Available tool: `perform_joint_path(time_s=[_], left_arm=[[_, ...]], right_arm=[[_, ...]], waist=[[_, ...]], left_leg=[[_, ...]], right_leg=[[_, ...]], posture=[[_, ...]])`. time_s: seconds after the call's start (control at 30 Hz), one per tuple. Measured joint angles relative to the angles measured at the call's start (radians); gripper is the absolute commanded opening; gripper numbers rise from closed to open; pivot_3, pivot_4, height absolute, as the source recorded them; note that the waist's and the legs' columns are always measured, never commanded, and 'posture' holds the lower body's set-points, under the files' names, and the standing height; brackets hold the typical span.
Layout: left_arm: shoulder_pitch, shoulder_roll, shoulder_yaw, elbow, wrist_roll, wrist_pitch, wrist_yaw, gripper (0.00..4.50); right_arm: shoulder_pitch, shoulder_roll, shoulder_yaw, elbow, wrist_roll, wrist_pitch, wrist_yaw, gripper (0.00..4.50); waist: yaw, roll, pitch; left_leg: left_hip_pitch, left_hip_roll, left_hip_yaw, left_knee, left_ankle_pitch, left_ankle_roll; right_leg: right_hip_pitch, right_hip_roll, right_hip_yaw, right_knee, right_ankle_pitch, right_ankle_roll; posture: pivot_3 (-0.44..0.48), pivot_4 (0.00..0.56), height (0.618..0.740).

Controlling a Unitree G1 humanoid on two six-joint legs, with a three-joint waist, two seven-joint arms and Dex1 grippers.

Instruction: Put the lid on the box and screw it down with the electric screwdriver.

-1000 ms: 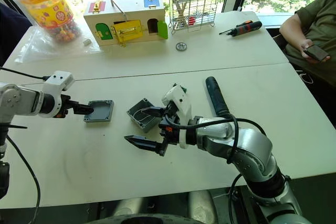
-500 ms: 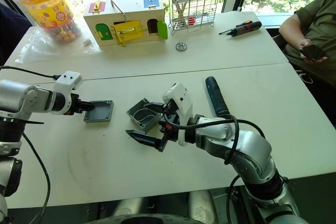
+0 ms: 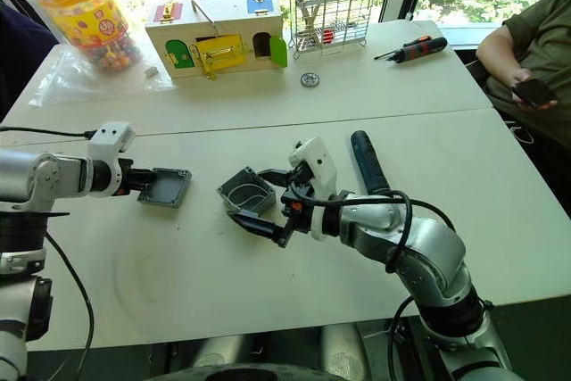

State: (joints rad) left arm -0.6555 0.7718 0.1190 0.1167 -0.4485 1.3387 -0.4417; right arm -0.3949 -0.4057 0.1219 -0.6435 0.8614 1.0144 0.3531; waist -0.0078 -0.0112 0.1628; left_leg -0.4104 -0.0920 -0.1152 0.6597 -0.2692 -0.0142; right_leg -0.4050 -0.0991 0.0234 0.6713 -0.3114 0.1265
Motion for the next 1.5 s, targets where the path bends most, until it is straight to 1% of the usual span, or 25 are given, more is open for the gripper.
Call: perform_joint_path(time_s=[0.13, 0.2, 0.37, 0.5, 0.6, 0.73, 0.97, 1.07, 1.2, 1.33, 1.37, 1.5], left_arm=[[-0.151, -0.014, 0.069, -0.012, 0.000, -0.171, -0.019, 0.03], [-0.202, -0.063, 0.084, -0.045, -0.002, -0.254, -0.019, 0.03], [-0.214, -0.218, 0.068, -0.087, -0.012, -0.351, 0.001, 0.03], [-0.214, -0.306, 0.054, -0.125, -0.013, -0.398, 0.030, 0.03], [-0.214, -0.349, 0.052, -0.139, -0.014, -0.418, 0.043, 0.03], [-0.214, -0.385, 0.050, -0.140, -0.015, -0.428, 0.052, 0.03], [-0.214, -0.391, 0.049, -0.159, -0.019, -0.429, 0.043, 0.03], [-0.214, -0.391, 0.049, -0.159, -0.019, -0.429, 0.030, 0.00], [-0.214, -0.392, 0.048, -0.158, -0.019, -0.430, 0.027, 0.00], [-0.214, -0.394, 0.031, -0.159, -0.019, -0.433, 0.019, 0.00], [-0.214, -0.394, 0.030, -0.159, -0.019, -0.435, 0.019, 0.00], [-0.214, -0.395, 0.030, -0.159, -0.019, -0.436, 0.020, 0.00]], right_arm=[[-0.142, 0.064, -0.105, 0.116, 0.077, 0.029, -0.060, 4.50], [-0.220, 0.086, -0.130, 0.211, 0.078, 0.033, -0.080, 4.50], [-0.373, 0.145, -0.162, 0.429, 0.072, 0.036, -0.103, 4.50], [-0.470, 0.163, -0.201, 0.550, 0.064, 0.037, -0.117, 4.50], [-0.497, 0.172, -0.220, 0.600, 0.063, 0.049, -0.131, 4.50], [-0.498, 0.174, -0.228, 0.627, 0.055, 0.058, -0.142, 4.50], [-0.498, 0.184, -0.250, 0.630, 0.047, 0.061, -0.152, 4.50], [-0.498, 0.192, -0.252, 0.630, 0.044, 0.061, -0.155, 3.72], [-0.497, 0.198, -0.253, 0.630, 0.037, 0.059, -0.157, 2.31], [-0.497, 0.210, -0.263, 0.630, 0.032, 0.055, -0.160, 0.33], [-0.496, 0.210, -0.265, 0.630, 0.028, 0.055, -0.160, 0.10], [-0.496, 0.216, -0.269, 0.630, 0.026, 0.055, -0.161, 0.11]], waist=[[-0.005, -0.001, 0.000], [-0.005, 0.000, 0.000], [-0.015, 0.000, 0.000], [-0.022, 0.000, 0.000], [-0.030, 0.000, 0.000], [-0.038, 0.000, 0.000], [-0.039, 0.000, 0.000], [-0.037, 0.000, 0.000], [-0.037, 0.000, 0.000], [-0.037, 0.000, 0.000], [-0.037, 0.000, 0.000], [-0.038, 0.000, 0.000]], left_leg=[[-0.002, 0.000, 0.000, -0.001, 0.001, -0.001], [-0.002, -0.001, 0.001, -0.001, 0.001, -0.001], [-0.002, -0.001, 0.001, -0.001, 0.001, -0.001], [-0.002, -0.001, 0.001, -0.002, 0.001, -0.001], [-0.002, -0.001, 0.001, -0.002, 0.001, -0.001], [-0.002, -0.001, 0.002, -0.002, 0.001, -0.001], [-0.002, -0.001, 0.002, -0.003, 0.001, -0.001], [-0.002, -0.001, 0.002, -0.002, 0.001, -0.001], [-0.002, -0.002, 0.002, -0.002, 0.001, -0.001], [-0.002, -0.002, 0.002, -0.002, 0.001, -0.001], [-0.002, -0.002, 0.002, -0.002, 0.001, -0.001], [-0.002, -0.002, 0.002, -0.002, 0.001, -0.001]], right_leg=[[-0.001, -0.002, -0.001, -0.001, 0.000, 0.000], [-0.001, -0.003, -0.001, -0.001, 0.000, 0.000], [-0.002, -0.003, -0.001, 0.000, 0.000, 0.000], [-0.003, -0.003, -0.001, 0.000, 0.000, 0.000], [-0.003, -0.004, -0.001, 0.000, 0.000, 0.000], [-0.003, -0.003, -0.001, 0.000, 0.000, 0.000], [-0.003, -0.003, -0.001, 0.000, 0.000, 0.000], [-0.003, -0.003, -0.001, 0.000, 0.000, 0.000], [-0.003, -0.003, -0.001, 0.000, 0.000, 0.000], [-0.003, -0.003, -0.001, 0.000, 0.000, 0.000], [-0.003, -0.003, -0.001, 0.001, 0.000, 0.000], [-0.003, -0.003, -0.001, 0.001, 0.000, 0.000]], posture=[[0.000, 0.150, 0.740], [0.000, 0.150, 0.740], [0.000, 0.150, 0.740], [0.000, 0.150, 0.740], [0.000, 0.150, 0.740], [0.000, 0.150, 0.740], [0.000, 0.150, 0.740], [0.000, 0.150, 0.740], [0.000, 0.150, 0.740], [0.000, 0.150, 0.740], [0.000, 0.150, 0.740], [0.000, 0.150, 0.740]])
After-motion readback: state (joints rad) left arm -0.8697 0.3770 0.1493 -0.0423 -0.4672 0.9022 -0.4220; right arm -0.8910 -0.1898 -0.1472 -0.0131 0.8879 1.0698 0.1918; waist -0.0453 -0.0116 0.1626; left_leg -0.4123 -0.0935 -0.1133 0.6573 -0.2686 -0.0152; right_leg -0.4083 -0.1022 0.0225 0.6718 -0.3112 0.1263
